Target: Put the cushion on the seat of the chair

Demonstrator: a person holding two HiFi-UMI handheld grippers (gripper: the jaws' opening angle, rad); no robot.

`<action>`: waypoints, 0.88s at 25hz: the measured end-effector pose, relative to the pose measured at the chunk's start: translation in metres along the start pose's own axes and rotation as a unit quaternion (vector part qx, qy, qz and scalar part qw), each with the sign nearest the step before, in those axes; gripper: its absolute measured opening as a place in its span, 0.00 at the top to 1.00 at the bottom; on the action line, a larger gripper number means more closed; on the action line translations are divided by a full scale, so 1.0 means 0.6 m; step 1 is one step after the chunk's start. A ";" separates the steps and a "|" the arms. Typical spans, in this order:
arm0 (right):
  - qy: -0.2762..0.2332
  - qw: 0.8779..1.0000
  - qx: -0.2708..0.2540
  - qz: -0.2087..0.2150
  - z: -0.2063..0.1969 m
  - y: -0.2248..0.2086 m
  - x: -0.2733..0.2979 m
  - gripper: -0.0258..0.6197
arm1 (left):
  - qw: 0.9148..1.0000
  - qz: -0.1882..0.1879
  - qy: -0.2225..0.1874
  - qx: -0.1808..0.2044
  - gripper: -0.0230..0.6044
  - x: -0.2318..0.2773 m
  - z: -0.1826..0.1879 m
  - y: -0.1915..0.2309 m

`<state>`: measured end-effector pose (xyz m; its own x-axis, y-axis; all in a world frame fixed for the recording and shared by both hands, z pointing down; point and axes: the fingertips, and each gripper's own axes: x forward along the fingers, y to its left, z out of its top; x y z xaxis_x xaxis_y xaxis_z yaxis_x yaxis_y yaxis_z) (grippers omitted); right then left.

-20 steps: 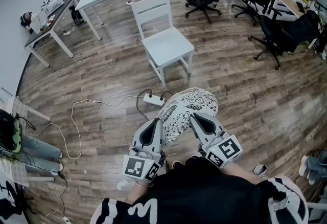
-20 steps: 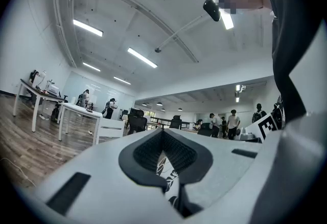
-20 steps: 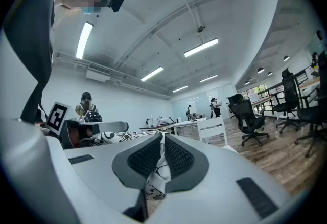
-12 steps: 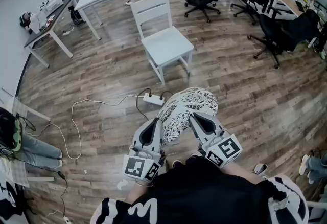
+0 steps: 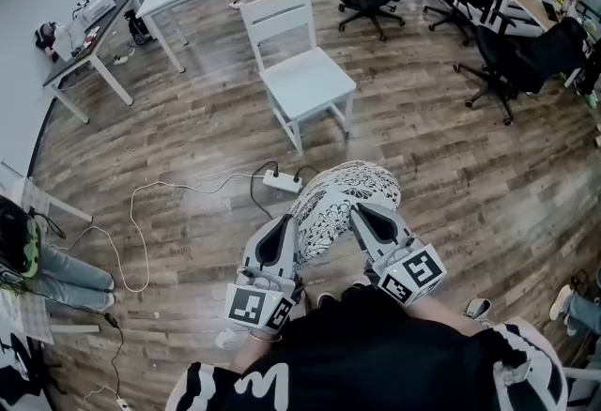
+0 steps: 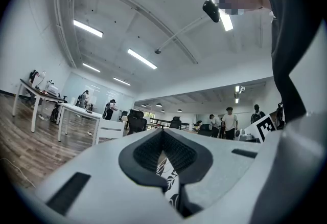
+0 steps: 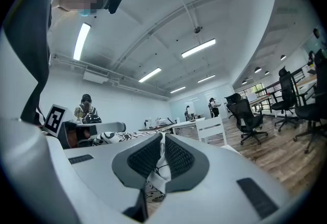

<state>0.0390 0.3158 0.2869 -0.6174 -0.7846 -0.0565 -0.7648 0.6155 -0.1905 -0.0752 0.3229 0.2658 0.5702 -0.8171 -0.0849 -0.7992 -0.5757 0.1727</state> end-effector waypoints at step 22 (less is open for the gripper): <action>0.001 0.999 0.023 -0.022 -0.013 0.016 0.025 0.91 | 1.000 -0.001 0.003 -0.017 0.95 -0.020 -0.001 0.039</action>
<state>0.0210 0.3108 0.2916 -0.5834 -0.8110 -0.0441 -0.7825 0.5758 -0.2372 -0.1005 0.3192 0.2717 0.5728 -0.8158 -0.0795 -0.7912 -0.5756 0.2064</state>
